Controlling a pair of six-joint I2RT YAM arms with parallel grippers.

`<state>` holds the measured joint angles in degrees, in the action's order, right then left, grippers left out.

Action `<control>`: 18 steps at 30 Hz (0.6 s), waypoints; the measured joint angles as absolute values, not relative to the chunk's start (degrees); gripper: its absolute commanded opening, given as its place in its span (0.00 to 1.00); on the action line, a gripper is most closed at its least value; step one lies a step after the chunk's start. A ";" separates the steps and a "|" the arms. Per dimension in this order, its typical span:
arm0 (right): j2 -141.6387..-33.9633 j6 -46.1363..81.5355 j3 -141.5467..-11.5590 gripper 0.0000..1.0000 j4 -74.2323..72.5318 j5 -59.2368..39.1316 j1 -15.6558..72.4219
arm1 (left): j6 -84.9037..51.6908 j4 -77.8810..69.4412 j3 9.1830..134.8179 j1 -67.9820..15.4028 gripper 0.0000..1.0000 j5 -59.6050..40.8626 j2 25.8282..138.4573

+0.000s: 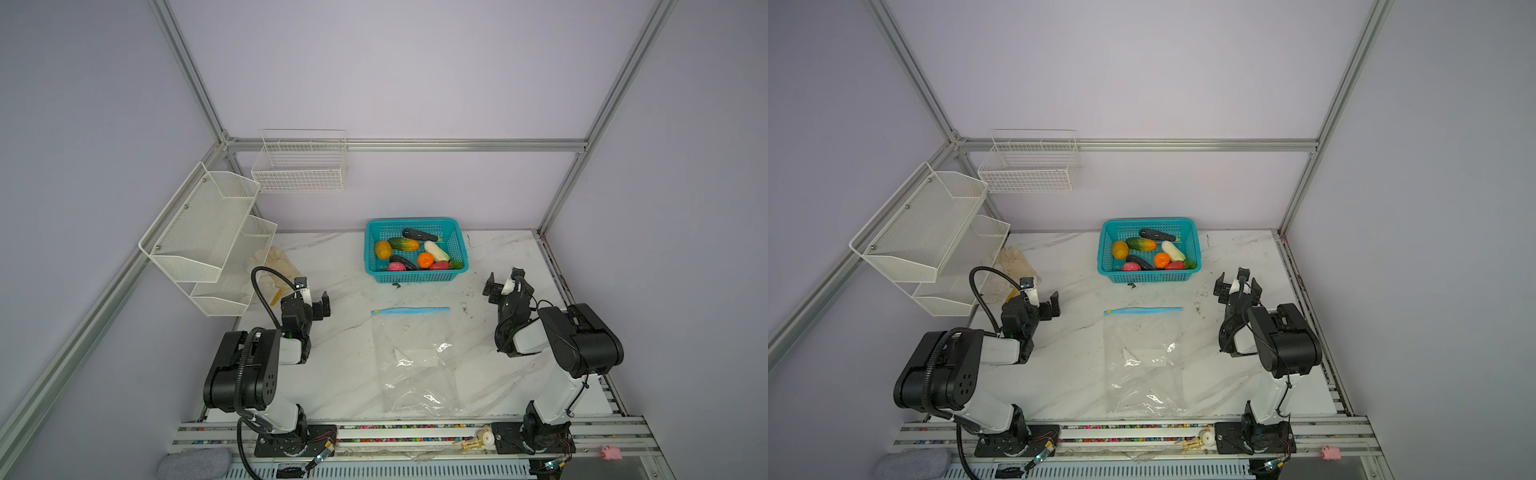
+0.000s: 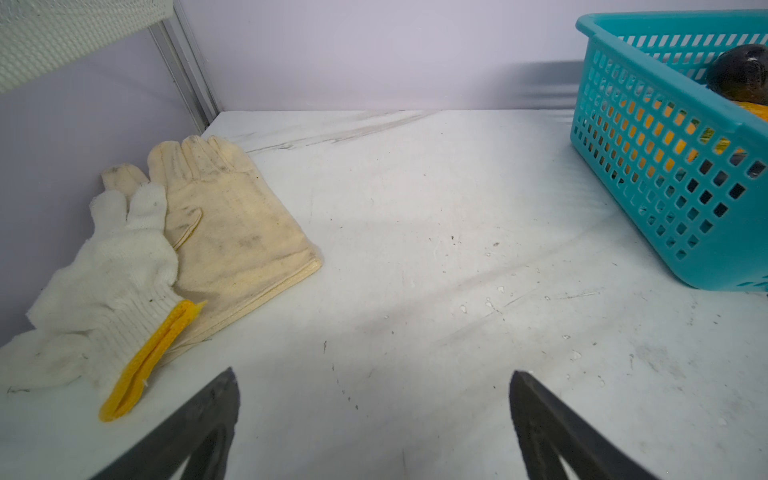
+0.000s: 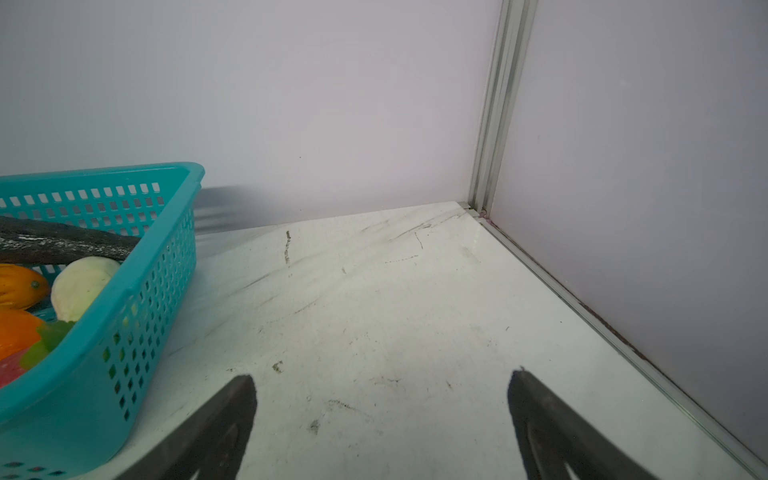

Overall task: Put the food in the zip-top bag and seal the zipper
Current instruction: 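Move both grippers forward over the clear bag toward its blue zipper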

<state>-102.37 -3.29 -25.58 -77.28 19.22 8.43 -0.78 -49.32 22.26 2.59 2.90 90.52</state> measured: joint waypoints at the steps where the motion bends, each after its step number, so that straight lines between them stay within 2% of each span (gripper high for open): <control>1: -101.95 -3.31 -25.47 0.97 -77.21 19.59 8.58 | -0.78 -49.36 22.26 2.57 1.00 2.94 90.52; 6: -96.18 -4.34 -27.05 0.97 -70.43 23.57 11.29 | -0.75 -44.66 22.52 2.46 1.00 3.79 87.11; 10: -89.10 -3.81 -33.74 0.97 -60.25 27.27 18.87 | -0.56 -33.91 27.09 1.02 1.00 6.92 83.00; 14: -82.89 1.96 -41.93 0.97 -47.97 26.98 24.91 | -1.56 -23.77 34.30 -1.30 1.00 10.31 81.73; 18: -79.07 9.69 -45.58 0.97 -36.84 23.46 27.09 | -5.80 -13.76 39.22 -4.49 1.00 12.67 78.98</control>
<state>-79.07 9.69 -45.58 -36.84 23.46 27.09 -5.80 -13.76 39.22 -4.49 12.67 78.98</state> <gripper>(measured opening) 0.974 0.999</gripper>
